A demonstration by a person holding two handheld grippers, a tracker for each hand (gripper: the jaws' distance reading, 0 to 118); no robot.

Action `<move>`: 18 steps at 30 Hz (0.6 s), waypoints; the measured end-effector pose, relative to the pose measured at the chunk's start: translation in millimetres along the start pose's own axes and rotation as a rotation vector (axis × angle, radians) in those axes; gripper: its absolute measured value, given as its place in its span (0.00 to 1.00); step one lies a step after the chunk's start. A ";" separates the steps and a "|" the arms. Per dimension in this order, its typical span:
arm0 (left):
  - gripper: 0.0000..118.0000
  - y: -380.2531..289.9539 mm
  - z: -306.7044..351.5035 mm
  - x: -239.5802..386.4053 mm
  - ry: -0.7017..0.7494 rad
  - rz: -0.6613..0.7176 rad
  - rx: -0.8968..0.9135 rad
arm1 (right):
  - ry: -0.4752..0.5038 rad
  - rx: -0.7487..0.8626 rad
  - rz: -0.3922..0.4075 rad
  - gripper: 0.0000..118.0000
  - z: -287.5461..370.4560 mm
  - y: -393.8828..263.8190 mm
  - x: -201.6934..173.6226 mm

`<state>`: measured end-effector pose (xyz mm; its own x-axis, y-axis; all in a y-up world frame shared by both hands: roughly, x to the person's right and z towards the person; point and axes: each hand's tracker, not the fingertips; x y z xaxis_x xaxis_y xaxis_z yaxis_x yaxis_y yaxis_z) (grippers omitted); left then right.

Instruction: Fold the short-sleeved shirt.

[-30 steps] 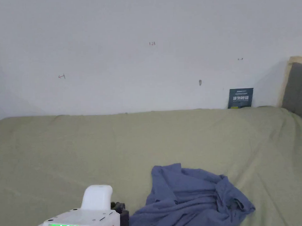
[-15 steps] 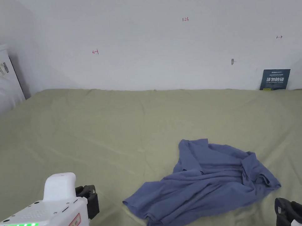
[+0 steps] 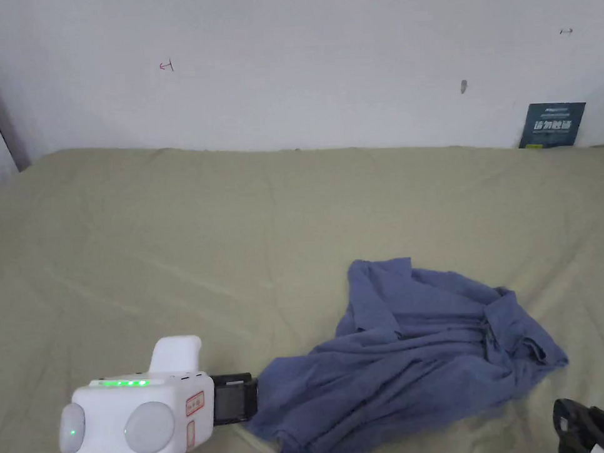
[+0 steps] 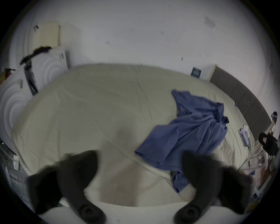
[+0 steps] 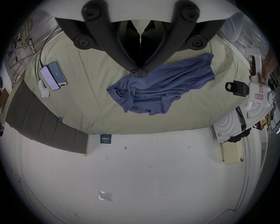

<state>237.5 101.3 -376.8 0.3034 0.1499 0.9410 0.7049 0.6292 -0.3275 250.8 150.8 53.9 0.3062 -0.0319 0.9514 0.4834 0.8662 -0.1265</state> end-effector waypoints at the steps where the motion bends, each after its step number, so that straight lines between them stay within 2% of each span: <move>1: 0.94 3.7 -11.5 2.0 0.022 -0.004 -0.002 | -0.002 -0.010 -0.002 0.00 -4.7 0.1 0.3; 4: 0.92 8.1 -51.9 12.5 0.072 -0.081 -0.065 | -0.007 -0.039 -0.009 0.00 -18.6 -2.1 2.5; 8: 0.92 4.9 -93.2 22.7 0.079 -0.115 -0.148 | -0.016 -0.078 -0.005 0.00 -32.7 -6.8 5.7; 11: 0.91 -0.6 -97.3 28.4 0.113 -0.130 -0.146 | -0.015 -0.097 -0.007 0.00 -37.5 -11.3 8.5; 12: 0.86 -0.3 -91.5 28.0 0.103 -0.125 -0.135 | -0.018 -0.103 -0.008 0.00 -38.4 -12.3 9.3; 13: 0.68 0.2 -85.0 26.3 0.090 -0.125 -0.119 | -0.018 -0.106 -0.009 0.00 -37.7 -12.9 10.0; 14: 0.30 0.6 -78.2 25.9 0.112 -0.113 -0.055 | -0.017 -0.109 -0.014 0.00 -37.6 -14.0 11.1; 15: 0.00 2.7 -72.1 24.0 0.090 -0.119 -0.023 | -0.013 -0.115 -0.025 0.00 -37.7 -14.8 12.3; 18: 0.00 5.1 -69.0 23.0 0.054 -0.088 -0.101 | -0.008 -0.131 -0.054 0.00 -37.1 -17.4 14.0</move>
<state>292.4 55.3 -362.7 0.2696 0.0545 0.9614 0.7904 0.5577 -0.2533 277.1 116.9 58.9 0.2706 -0.0720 0.9600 0.6022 0.7907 -0.1105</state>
